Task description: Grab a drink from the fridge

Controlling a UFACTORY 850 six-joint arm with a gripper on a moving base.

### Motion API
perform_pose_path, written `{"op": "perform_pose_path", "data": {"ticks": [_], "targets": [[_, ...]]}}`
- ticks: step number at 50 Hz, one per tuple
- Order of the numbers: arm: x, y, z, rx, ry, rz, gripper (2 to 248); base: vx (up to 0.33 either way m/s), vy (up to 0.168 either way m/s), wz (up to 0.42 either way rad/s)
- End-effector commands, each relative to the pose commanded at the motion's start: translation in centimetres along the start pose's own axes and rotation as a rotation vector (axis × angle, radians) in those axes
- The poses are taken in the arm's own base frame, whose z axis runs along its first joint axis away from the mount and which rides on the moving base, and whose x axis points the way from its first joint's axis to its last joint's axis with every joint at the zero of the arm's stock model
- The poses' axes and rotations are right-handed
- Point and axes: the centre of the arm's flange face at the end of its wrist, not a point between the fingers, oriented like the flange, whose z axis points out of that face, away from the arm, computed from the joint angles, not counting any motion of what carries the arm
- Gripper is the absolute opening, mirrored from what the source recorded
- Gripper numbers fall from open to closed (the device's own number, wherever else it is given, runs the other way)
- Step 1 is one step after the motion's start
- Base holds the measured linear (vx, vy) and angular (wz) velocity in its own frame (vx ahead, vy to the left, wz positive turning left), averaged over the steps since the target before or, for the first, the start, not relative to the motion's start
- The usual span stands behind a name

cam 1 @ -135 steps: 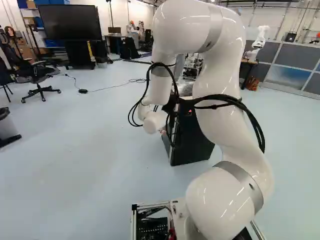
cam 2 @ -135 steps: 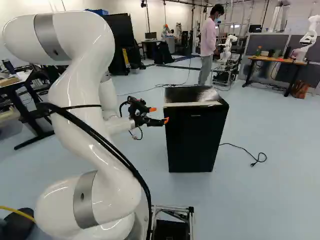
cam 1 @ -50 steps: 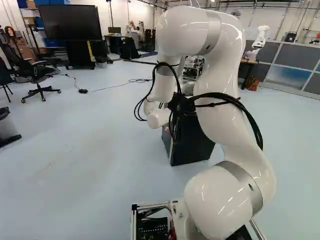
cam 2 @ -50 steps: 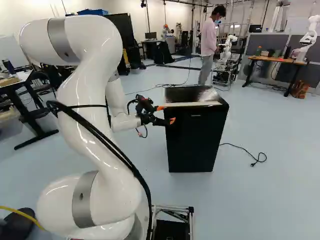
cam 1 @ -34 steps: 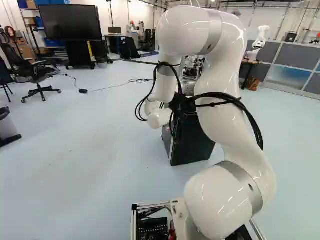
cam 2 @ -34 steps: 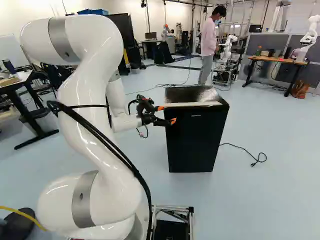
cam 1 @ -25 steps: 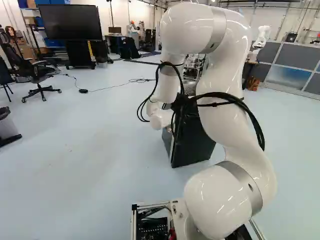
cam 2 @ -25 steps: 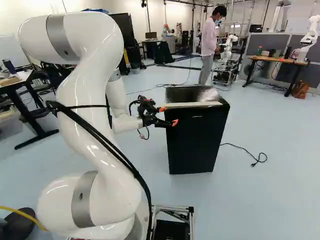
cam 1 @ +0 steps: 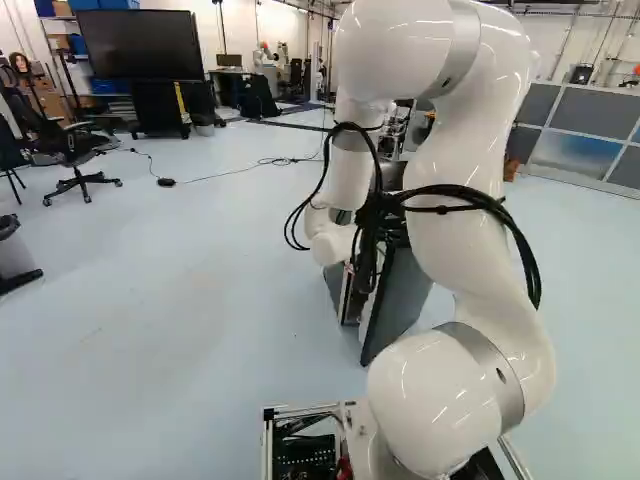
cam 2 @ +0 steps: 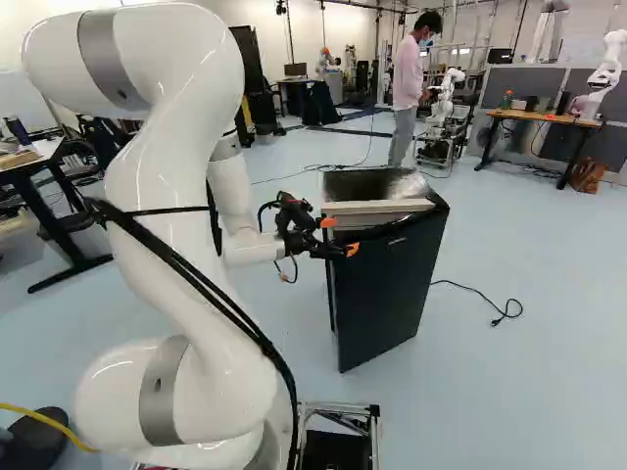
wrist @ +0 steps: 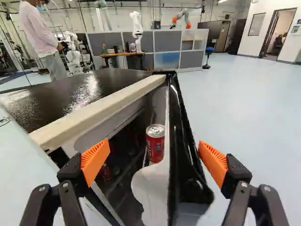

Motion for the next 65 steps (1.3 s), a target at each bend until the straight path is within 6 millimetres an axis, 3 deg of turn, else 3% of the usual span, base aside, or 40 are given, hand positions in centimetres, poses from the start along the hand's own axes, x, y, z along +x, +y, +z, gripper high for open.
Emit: {"op": "perform_pose_path", "data": {"ticks": [42,65], "targets": [[0.7,7.6,-0.1,-0.103,-0.023,-0.035,247,0.000,0.000,0.000],[0.8,11.6,-1.6,-0.135,-0.039,-0.063,247,0.000,0.000,0.000]]}}
